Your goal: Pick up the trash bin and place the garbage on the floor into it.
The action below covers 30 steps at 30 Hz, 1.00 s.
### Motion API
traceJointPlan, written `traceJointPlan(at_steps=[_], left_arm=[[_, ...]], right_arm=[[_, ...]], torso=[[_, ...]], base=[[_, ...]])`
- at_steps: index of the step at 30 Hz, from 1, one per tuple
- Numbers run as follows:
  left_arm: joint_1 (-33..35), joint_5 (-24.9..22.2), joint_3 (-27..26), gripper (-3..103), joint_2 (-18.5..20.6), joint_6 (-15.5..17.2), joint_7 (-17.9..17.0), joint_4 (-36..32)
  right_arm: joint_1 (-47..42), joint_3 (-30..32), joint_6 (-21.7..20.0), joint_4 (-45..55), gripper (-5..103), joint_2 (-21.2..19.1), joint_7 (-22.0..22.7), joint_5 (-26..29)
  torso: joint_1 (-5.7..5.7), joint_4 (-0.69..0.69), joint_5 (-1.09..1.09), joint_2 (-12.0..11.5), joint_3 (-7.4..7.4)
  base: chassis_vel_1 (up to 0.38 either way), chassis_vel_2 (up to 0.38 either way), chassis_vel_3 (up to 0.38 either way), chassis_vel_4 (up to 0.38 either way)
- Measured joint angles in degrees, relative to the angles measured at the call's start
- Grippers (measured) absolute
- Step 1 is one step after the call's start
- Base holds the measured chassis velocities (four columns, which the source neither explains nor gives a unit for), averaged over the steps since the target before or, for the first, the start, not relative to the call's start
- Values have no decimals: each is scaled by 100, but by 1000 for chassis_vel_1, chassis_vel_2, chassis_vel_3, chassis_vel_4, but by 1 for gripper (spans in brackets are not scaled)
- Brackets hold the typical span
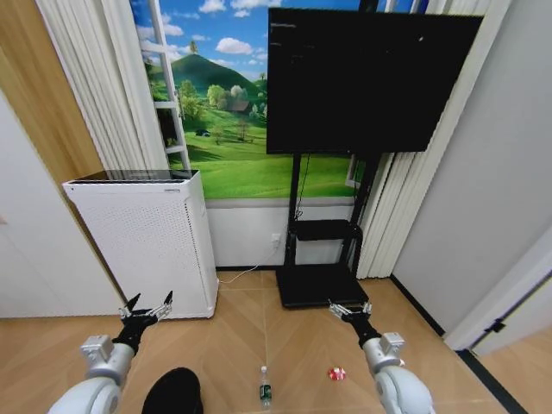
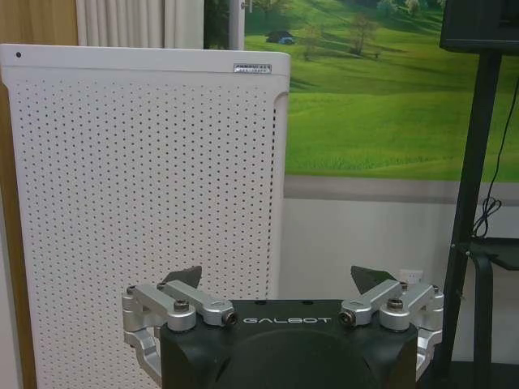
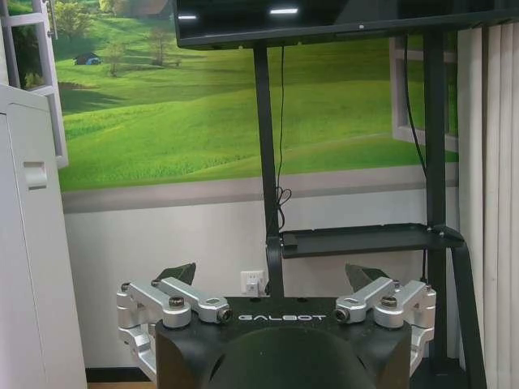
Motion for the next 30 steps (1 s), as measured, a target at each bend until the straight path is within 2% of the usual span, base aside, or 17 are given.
traceJointPlan(at_steps=[8, 9, 16, 30], left_arm=[[8, 2, 0, 100, -20, -31, 22, 34], [13, 15, 2, 100, -30, -55, 33, 62], [39, 18, -16, 100, -46, -85, 53, 78], [51, 38, -24, 100, -64, -94, 53, 59]], right_arm=[[9, -14, 14, -45, 100, 21, 5, 7], [9, -6, 22, -70, 100, 21, 8, 14], [-19, 3, 55, -91, 100, 29, 11, 28], [-52, 35, 100, -114, 100, 49, 13, 50]], torso=[[-87, -1, 0, -207, -117], [-136, 0, 0, -312, -175], [-232, 0, 0, -518, -283], [-374, -1, 0, -869, -492]], base=[[0, 0, 0, 0], [0, 0, 0, 0], [0, 0, 0, 0], [0, 0, 0, 0]])
